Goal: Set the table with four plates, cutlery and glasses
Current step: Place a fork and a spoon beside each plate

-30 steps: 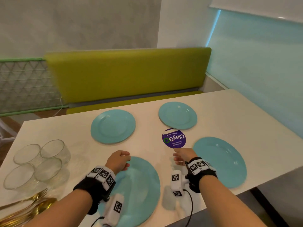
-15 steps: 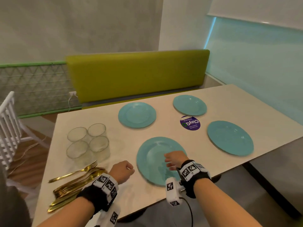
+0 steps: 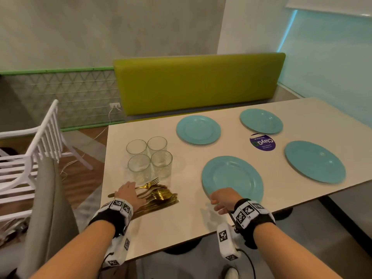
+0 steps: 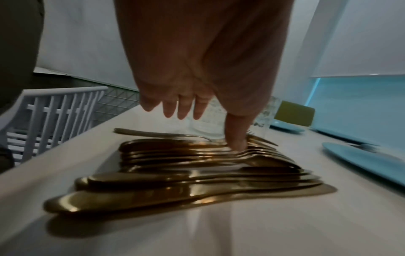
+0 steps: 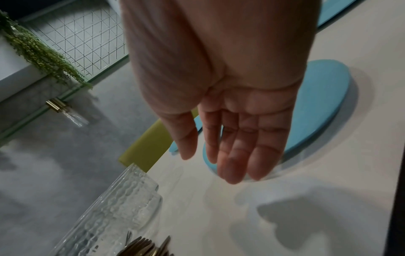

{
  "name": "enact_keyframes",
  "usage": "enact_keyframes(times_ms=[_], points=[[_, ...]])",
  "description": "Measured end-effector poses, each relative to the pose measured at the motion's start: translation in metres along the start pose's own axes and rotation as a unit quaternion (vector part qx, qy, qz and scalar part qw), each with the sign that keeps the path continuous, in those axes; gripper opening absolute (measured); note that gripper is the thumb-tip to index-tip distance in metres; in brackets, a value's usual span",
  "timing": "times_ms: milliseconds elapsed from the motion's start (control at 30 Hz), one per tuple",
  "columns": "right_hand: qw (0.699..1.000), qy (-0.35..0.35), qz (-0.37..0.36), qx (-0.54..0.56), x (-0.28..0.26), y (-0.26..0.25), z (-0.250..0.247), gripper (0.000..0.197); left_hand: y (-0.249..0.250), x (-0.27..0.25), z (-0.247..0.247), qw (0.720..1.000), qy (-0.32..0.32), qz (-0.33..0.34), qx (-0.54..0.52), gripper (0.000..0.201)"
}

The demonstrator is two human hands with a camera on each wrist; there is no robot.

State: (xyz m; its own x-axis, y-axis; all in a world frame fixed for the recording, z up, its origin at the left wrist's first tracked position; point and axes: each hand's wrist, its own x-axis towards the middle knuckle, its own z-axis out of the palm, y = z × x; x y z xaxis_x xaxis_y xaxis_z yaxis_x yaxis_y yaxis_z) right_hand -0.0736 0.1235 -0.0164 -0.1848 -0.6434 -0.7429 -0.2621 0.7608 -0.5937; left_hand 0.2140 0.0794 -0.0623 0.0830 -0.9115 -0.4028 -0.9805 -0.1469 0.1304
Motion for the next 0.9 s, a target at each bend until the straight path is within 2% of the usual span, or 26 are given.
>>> enact_keyframes(times_ms=[133, 267, 500, 633, 767, 900], points=[[1.0, 0.013, 0.0, -0.007, 0.003, 0.005, 0.002, 0.014, -0.006, 0.003, 0.001, 0.998, -0.045, 0.034, 0.009, 0.085], [1.0, 0.017, 0.009, -0.008, 0.004, 0.01, 0.006, 0.019, -0.004, 0.006, -0.001, 0.997, -0.037, 0.045, 0.048, 0.08], [0.999, 0.029, 0.011, -0.018, 0.002, 0.009, 0.008, 0.031, 0.001, 0.013, -0.004, 0.998, -0.018, 0.043, 0.049, 0.055], [0.999, 0.032, 0.015, -0.009, 0.003, 0.007, 0.007, 0.033, 0.004, 0.017, -0.009, 0.997, -0.046, 0.041, 0.048, 0.042], [0.999, 0.033, 0.017, -0.011, 0.002, 0.007, 0.007, 0.031, 0.006, 0.016, -0.011, 0.997, -0.051, 0.042, 0.046, 0.039], [0.999, 0.036, 0.017, -0.016, 0.0, 0.006, 0.004, 0.016, 0.007, 0.014, -0.01, 0.997, -0.046, 0.049, 0.037, 0.036]])
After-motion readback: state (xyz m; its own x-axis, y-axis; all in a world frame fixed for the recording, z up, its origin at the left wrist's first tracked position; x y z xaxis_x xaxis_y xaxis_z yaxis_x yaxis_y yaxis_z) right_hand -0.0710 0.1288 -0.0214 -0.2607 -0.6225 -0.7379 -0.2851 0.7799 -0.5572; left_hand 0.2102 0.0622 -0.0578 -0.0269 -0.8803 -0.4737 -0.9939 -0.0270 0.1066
